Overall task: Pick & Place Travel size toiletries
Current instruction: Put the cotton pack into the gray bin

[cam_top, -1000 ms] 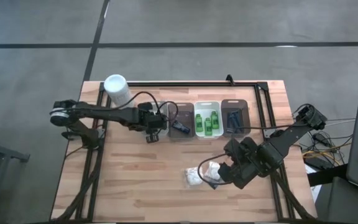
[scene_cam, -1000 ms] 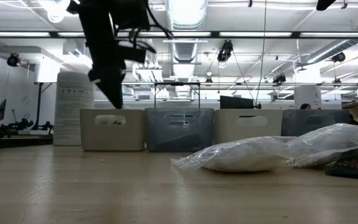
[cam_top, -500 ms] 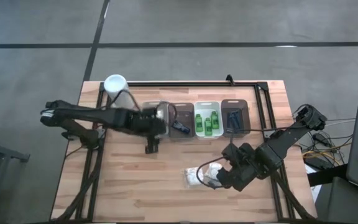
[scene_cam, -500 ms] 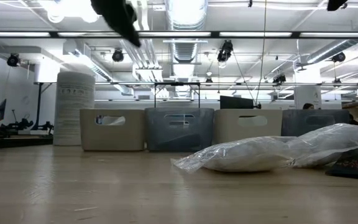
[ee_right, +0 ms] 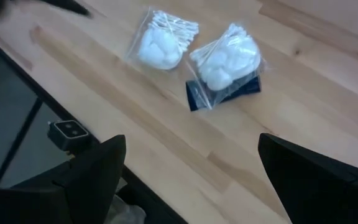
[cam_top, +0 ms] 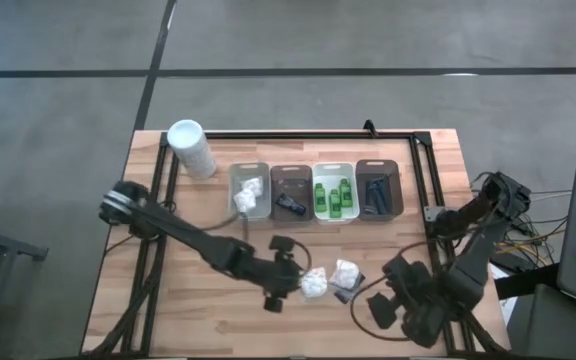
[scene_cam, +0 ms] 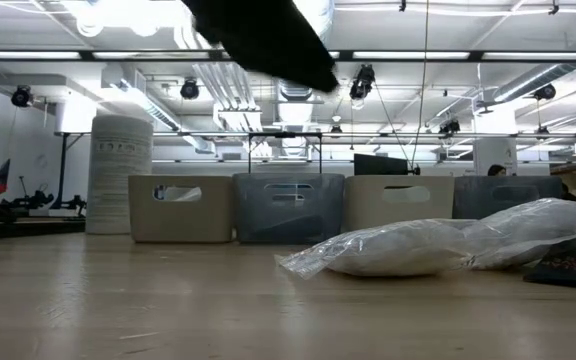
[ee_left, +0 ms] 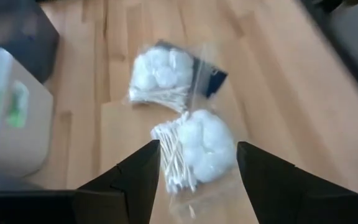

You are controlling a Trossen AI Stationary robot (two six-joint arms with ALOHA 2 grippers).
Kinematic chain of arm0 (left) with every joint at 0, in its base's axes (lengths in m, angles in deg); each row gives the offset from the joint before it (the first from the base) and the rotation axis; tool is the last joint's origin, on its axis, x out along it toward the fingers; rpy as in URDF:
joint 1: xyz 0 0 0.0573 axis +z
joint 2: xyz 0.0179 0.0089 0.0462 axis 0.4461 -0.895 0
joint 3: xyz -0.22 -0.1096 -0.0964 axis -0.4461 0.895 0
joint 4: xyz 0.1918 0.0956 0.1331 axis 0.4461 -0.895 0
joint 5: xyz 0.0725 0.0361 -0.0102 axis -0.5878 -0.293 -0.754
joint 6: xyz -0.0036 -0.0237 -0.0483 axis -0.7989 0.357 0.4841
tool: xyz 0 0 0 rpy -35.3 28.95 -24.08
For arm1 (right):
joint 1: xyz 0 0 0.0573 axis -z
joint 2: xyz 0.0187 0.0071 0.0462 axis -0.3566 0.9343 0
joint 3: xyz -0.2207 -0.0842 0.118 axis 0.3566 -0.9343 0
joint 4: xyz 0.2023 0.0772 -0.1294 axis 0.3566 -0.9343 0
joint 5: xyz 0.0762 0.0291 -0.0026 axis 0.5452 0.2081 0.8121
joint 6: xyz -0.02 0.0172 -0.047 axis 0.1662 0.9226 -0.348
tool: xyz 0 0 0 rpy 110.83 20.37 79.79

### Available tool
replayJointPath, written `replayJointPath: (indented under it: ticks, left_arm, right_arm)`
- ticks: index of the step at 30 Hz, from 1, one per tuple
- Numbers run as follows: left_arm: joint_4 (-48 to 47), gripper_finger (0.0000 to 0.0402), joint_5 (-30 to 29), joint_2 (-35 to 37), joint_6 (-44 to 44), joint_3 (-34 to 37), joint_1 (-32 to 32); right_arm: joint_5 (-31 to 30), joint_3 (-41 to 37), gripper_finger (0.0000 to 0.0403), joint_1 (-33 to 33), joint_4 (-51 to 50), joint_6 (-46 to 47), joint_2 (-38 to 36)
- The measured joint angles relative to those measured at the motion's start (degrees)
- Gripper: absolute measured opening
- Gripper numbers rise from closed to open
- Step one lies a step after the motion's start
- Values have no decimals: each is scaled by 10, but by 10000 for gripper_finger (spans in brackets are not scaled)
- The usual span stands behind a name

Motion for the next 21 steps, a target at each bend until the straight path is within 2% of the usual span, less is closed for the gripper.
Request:
replayJointPath:
  ticks: [6, 12, 16, 21]
  left_arm:
    - [-9, 216, -3, -126, 12, -104, -4]
    - [-100, 216, -6, -216, 11, -215, -6]
    - [-150, 216, -7, -248, 12, -235, -4]
    - [-231, 216, 0, -247, 15, -232, -5]
  right_arm:
    - [-10, -2, 364, -12, 0, 26, 0]
    - [-10, -2, 363, -12, 1, 25, 0]
    - [-10, -2, 363, -12, 1, 24, 0]
    - [-17, -2, 363, -12, 0, 18, 0]
